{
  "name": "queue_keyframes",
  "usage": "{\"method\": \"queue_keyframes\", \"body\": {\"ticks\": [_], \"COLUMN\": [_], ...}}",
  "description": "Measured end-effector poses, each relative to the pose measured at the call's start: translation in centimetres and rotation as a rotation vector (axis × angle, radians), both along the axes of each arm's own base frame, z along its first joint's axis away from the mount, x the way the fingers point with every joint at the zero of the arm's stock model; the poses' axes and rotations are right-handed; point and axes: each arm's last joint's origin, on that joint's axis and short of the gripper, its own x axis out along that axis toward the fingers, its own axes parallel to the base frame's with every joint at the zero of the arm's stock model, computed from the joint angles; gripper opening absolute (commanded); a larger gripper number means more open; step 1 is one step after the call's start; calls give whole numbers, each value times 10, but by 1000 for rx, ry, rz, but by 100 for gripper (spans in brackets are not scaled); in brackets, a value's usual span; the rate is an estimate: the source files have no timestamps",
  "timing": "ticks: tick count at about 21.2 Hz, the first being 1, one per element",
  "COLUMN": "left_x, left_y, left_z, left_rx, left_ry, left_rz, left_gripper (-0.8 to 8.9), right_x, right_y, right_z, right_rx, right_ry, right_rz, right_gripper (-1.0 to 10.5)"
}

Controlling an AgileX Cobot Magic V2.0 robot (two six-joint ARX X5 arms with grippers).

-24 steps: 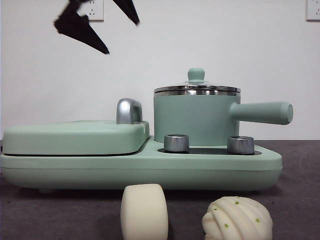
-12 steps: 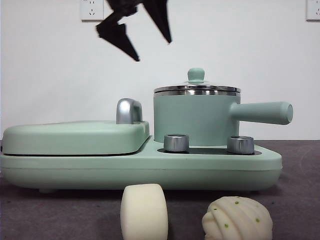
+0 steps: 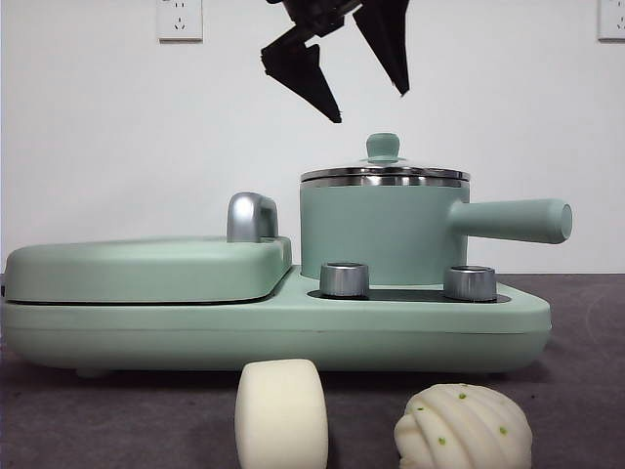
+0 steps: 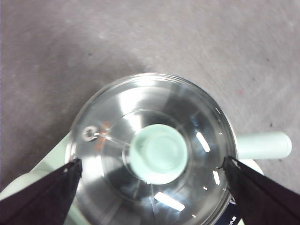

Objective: Put the buns in a small steamer

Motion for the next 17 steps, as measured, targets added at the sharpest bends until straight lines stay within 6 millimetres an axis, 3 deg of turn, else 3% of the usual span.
{"method": "queue_keyframes", "body": {"ticks": [7, 11, 14, 17], "left_x": [9, 10, 10, 12], "left_y": [-20, -20, -21, -22], "left_z": [-31, -31, -31, -35], "left_rx": [46, 46, 42, 48], "left_ry": [33, 32, 22, 29], "left_rz": [-29, -29, -33, -34], "left_gripper": [456, 427, 337, 337], "right_x": [0, 0, 0, 0], "right_y": [0, 0, 0, 0], "right_z": [0, 0, 0, 0], "right_rx": [0, 0, -1, -1], "right_ry": [0, 1, 1, 1], "right_rz": [0, 0, -3, -4], "right_gripper": [518, 518, 518, 518]}}
